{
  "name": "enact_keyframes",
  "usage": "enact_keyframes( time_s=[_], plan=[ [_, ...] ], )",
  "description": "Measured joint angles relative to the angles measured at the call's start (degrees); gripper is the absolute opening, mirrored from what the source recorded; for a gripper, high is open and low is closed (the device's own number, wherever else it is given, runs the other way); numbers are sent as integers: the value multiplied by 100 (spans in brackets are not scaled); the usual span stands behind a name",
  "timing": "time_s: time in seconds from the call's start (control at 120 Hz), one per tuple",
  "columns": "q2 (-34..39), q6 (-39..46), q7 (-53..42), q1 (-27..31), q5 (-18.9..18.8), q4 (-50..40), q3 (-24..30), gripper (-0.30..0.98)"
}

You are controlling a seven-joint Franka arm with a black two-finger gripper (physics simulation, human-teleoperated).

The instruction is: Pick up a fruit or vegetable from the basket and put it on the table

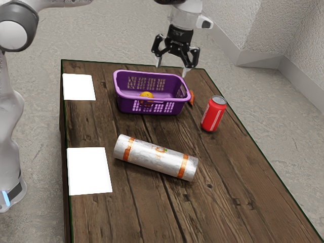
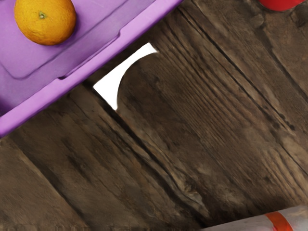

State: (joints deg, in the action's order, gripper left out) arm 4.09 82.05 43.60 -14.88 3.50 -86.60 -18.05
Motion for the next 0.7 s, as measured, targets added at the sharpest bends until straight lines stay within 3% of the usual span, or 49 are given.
enact_keyframes(
  time_s=[0.267,0.333,0.5,0.7],
  plan=[
    [212,-377,3167,-277,141,139,4,69],
    [331,-460,3473,-330,132,147,-70,69],
    [321,-551,3628,-241,-95,69,-954,69],
    [861,459,3934,123,-431,-1858,-1011,69]
  ],
)
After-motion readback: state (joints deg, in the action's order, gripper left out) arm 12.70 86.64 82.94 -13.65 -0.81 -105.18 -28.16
